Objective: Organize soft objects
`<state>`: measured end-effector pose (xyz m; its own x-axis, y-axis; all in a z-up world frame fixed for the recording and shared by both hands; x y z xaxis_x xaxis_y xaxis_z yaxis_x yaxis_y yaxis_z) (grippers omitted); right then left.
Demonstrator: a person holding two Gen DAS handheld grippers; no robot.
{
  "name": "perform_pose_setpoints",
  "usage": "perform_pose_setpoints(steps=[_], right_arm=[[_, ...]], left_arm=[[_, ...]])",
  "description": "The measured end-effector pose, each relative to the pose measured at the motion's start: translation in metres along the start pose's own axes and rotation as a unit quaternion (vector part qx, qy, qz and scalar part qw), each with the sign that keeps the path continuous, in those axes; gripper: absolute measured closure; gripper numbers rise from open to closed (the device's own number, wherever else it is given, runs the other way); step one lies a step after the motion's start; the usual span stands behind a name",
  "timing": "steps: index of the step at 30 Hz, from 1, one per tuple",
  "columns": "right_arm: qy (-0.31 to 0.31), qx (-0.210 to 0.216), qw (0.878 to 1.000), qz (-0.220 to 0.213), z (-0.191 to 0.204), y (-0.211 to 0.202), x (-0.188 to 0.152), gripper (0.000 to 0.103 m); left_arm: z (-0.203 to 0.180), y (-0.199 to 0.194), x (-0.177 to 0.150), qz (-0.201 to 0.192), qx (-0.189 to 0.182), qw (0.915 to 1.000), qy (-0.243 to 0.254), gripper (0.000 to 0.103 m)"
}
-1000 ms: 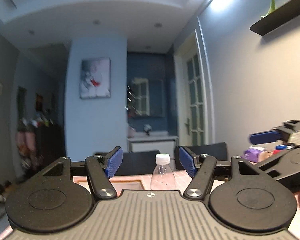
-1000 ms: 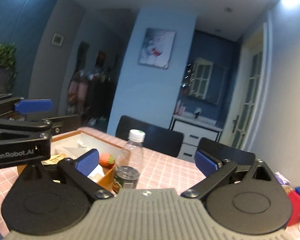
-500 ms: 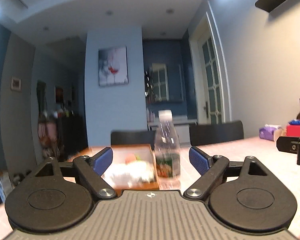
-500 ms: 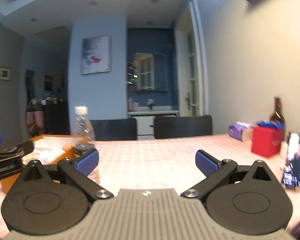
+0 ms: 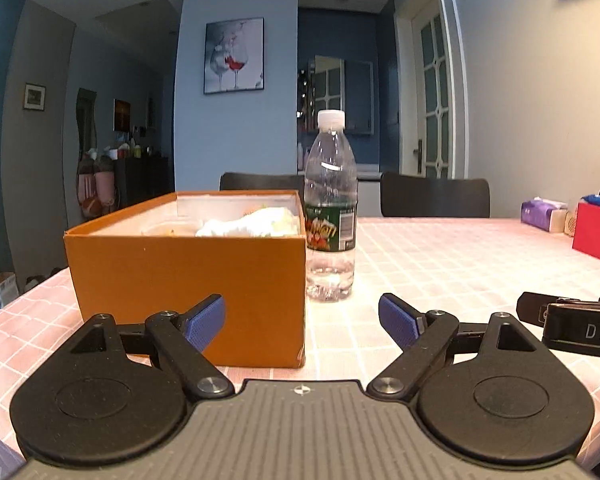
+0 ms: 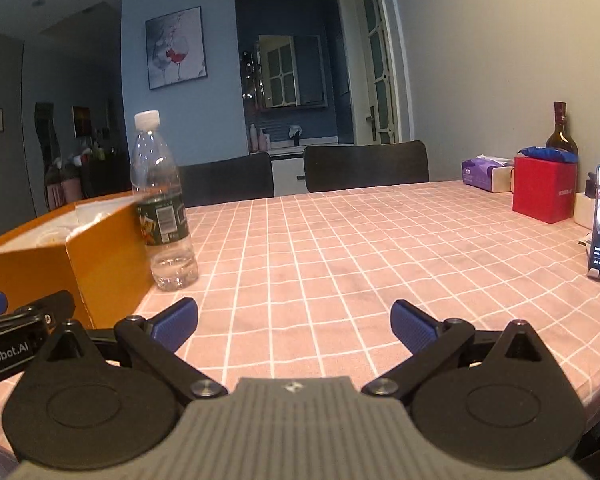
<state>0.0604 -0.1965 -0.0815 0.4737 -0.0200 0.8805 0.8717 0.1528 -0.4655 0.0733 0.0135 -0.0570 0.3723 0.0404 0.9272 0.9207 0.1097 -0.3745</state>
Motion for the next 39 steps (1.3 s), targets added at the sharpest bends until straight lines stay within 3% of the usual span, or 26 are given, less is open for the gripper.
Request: perform_pose_setpoints(steps=[10,39], right_arm=[[-0.013,-0.006,1.000,0.009,0.002,0.008,-0.005,0.003],[-0.032,-0.004,0.999,-0.007,0.007,0.001,-0.007,0.003]], left_arm=[[-0.002,0.008,-0.023,0.028,0.001,0.9996,0.003,0.002],[-0.004,0.005,-0.022,0.030,0.012,0.9994,0.013,0.002]])
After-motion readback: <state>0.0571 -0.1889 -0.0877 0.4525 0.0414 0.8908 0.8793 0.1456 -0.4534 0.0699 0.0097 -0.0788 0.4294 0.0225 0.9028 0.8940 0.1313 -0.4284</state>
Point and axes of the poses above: each gripper's, at about its wrist camera, not at the fingertips, and y roughly the way its jaws point, z to its left, x to its top, the point moved 7 cm from there along y, roughly the way its jaws point, and after that the axes turned 8 degrees about z, right-handed, at the moved point
